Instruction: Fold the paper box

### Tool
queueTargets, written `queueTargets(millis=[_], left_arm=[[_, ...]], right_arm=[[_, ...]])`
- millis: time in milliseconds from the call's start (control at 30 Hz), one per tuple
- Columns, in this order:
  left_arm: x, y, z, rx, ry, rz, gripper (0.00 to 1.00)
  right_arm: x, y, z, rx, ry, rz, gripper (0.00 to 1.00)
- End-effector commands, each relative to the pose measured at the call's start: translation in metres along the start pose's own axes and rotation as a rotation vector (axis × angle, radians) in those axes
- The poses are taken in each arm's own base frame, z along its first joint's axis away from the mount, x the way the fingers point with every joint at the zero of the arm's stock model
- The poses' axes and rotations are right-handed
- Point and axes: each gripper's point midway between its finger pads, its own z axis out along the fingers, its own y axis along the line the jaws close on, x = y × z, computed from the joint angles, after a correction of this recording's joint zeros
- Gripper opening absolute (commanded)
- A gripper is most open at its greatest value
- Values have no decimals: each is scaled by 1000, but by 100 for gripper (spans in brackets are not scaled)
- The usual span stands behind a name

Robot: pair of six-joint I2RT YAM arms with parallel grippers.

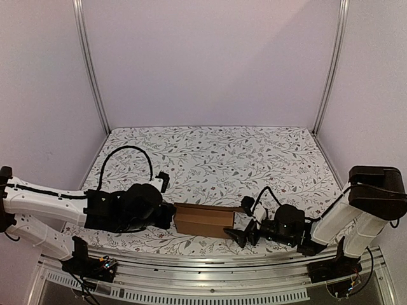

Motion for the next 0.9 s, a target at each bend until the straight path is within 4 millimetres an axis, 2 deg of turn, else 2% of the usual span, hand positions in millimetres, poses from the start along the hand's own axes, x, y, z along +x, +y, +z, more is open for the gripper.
queueTargets(millis=[0, 167, 467, 667, 767, 867], left_arm=[[30, 10, 3, -50, 114, 58, 0], [30, 11, 5, -62, 117, 62, 0], [27, 5, 8, -58, 122, 71, 0], [27, 3, 8, -56, 124, 70, 0], [27, 3, 8, -55, 123, 68, 0], [27, 3, 7, -53, 124, 67, 0]], right_arm=[[14, -4, -12, 13, 97, -26, 99], [8, -13, -29, 58, 190, -58, 99], [-31, -19, -63, 99, 226, 0, 99], [-41, -18, -76, 93, 303, -53, 98], [-44, -21, -77, 109, 333, -71, 89], [-43, -18, -77, 95, 363, -76, 73]])
